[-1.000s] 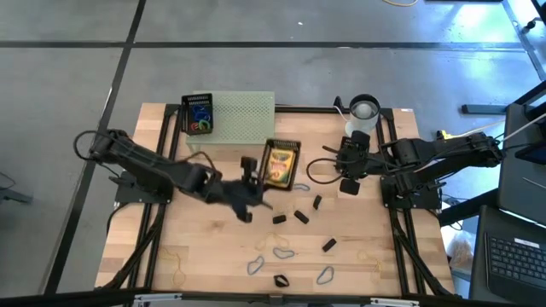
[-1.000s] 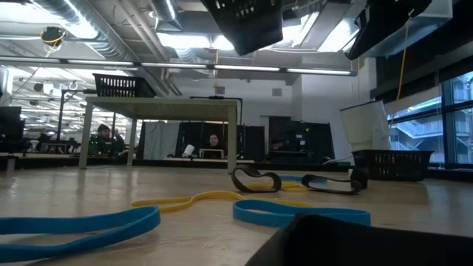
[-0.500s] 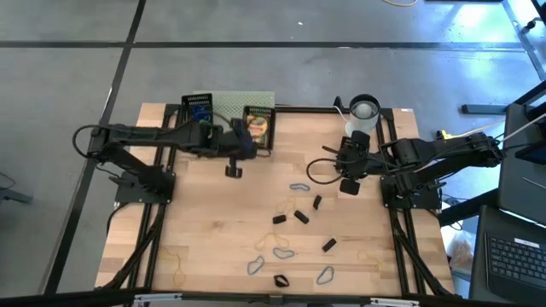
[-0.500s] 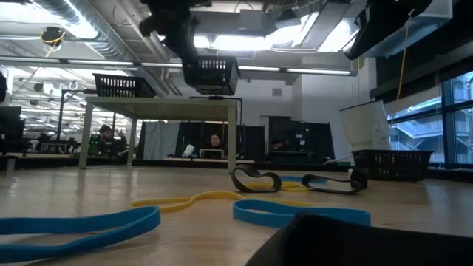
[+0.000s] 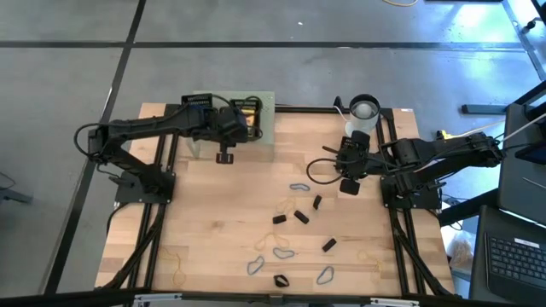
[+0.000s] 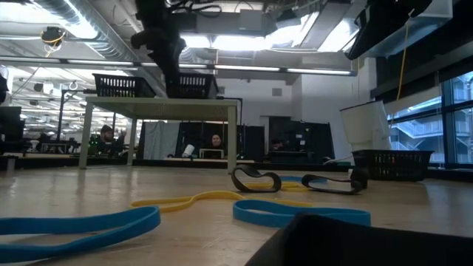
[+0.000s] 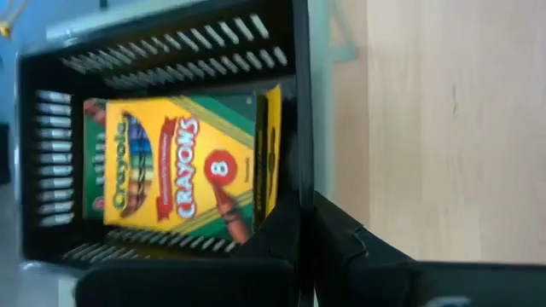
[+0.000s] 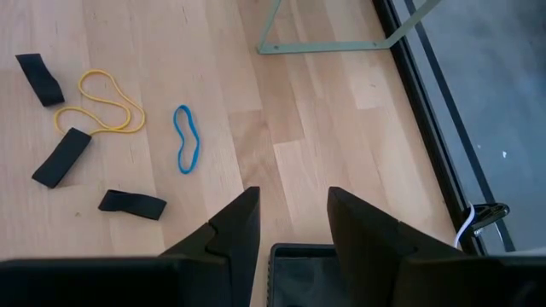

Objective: Pick & Place Office Desk Supplies
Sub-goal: Put the left black bin on the shelf

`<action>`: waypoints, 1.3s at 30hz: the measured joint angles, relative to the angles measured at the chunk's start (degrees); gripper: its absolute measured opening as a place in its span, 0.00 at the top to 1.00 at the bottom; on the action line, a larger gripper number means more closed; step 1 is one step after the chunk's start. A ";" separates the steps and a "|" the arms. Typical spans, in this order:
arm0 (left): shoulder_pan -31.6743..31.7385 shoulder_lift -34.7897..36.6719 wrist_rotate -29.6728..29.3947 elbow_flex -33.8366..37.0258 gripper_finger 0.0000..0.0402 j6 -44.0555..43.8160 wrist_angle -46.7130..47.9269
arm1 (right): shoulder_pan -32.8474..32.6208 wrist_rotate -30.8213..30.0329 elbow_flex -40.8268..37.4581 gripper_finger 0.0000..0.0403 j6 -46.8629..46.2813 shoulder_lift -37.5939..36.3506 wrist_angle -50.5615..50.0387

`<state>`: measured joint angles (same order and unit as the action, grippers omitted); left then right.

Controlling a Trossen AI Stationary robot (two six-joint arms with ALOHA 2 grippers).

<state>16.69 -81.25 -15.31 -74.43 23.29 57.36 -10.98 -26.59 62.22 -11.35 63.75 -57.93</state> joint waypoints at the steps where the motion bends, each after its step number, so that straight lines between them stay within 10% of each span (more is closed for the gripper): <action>1: 0.41 0.00 -0.02 0.00 0.99 -0.02 0.84 | 0.00 0.00 0.00 0.65 0.00 0.00 0.00; 39: -1.43 1.19 -7.48 0.00 0.69 -3.11 3.78 | 0.01 0.02 0.00 0.65 0.08 0.02 0.02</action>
<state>15.26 -80.06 -22.79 -74.43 20.18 61.14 -10.97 -26.57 62.22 -11.28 63.77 -57.91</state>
